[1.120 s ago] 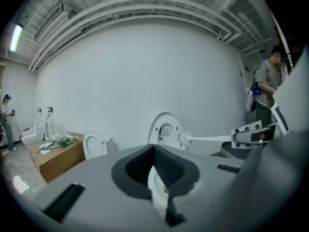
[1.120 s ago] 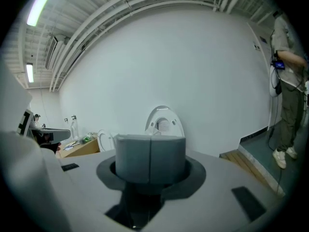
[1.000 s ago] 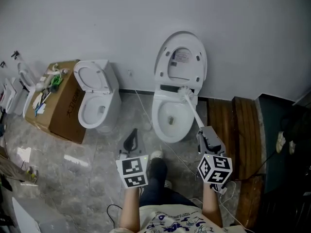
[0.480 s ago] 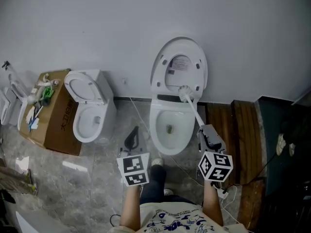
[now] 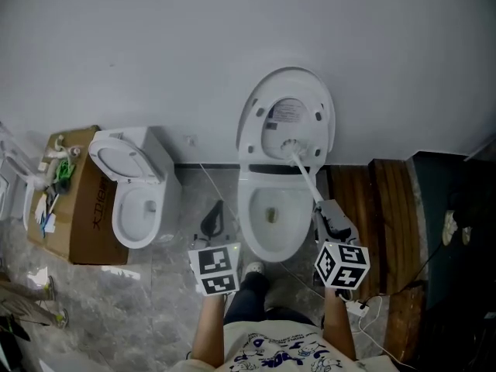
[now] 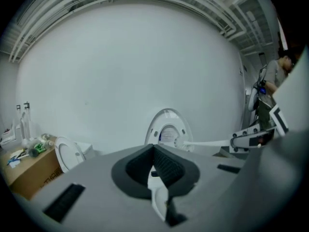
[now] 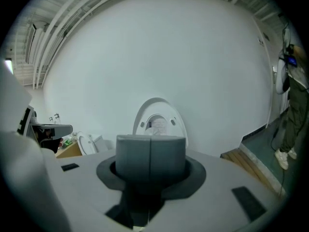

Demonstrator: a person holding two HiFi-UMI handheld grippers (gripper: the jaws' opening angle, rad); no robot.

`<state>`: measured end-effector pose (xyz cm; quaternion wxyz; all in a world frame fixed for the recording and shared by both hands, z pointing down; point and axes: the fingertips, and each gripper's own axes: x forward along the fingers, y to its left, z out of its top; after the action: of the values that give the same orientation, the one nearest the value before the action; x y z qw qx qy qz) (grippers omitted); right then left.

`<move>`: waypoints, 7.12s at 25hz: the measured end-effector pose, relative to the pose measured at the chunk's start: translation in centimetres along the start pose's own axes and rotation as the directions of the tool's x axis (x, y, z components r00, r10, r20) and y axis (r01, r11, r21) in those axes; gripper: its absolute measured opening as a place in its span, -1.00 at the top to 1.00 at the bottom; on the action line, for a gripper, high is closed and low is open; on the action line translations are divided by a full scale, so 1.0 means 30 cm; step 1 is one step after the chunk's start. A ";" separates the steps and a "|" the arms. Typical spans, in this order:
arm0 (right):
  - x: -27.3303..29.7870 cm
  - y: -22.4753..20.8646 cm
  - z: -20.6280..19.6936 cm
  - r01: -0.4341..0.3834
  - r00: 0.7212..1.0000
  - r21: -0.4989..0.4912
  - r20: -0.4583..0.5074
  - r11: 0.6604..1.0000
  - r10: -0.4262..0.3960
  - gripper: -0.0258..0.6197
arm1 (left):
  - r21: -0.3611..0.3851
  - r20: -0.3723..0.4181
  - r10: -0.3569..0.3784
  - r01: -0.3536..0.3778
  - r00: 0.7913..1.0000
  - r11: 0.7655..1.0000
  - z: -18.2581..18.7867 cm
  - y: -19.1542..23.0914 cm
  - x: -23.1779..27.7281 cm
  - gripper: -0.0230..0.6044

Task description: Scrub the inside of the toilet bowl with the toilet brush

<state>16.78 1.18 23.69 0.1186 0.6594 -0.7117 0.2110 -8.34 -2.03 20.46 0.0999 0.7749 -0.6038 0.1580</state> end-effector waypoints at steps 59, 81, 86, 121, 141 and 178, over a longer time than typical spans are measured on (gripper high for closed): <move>0.638 -0.143 -0.947 -0.003 0.790 -0.002 -0.613 1.000 0.001 0.42 | -0.033 -0.416 -0.129 0.127 0.900 0.991 -0.748 -0.126 0.478 0.92; 0.898 -0.189 -1.134 0.116 0.752 0.113 -0.659 0.987 -0.013 0.42 | -0.099 -0.465 -0.125 0.089 0.877 0.991 -0.922 -0.122 0.576 0.92; 0.952 -0.209 -1.146 0.138 0.748 0.091 -0.662 0.986 -0.044 0.42 | -0.120 -0.472 -0.132 0.084 0.872 0.989 -0.945 -0.138 0.583 0.92; 0.998 -0.042 -1.196 -0.117 0.671 0.108 -0.724 0.987 0.159 0.41 | -0.149 -0.471 -0.135 0.073 0.872 0.986 -0.981 -0.144 0.555 0.92; 0.757 -0.203 -1.342 -0.450 0.444 -0.143 -0.892 0.882 0.082 0.41 | -0.158 -0.463 -0.135 0.068 0.876 0.985 -0.974 -0.183 0.533 0.92; 1.083 -0.097 -1.069 -0.483 0.755 -0.584 -0.655 0.652 -0.027 0.42 | -0.154 -0.446 -0.098 0.032 0.890 0.988 -0.946 -0.147 0.554 0.92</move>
<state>12.81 -13.17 66.95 0.5625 0.3498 -0.7382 0.1272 -3.93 -6.13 53.09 0.2977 0.7276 -0.5475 0.2867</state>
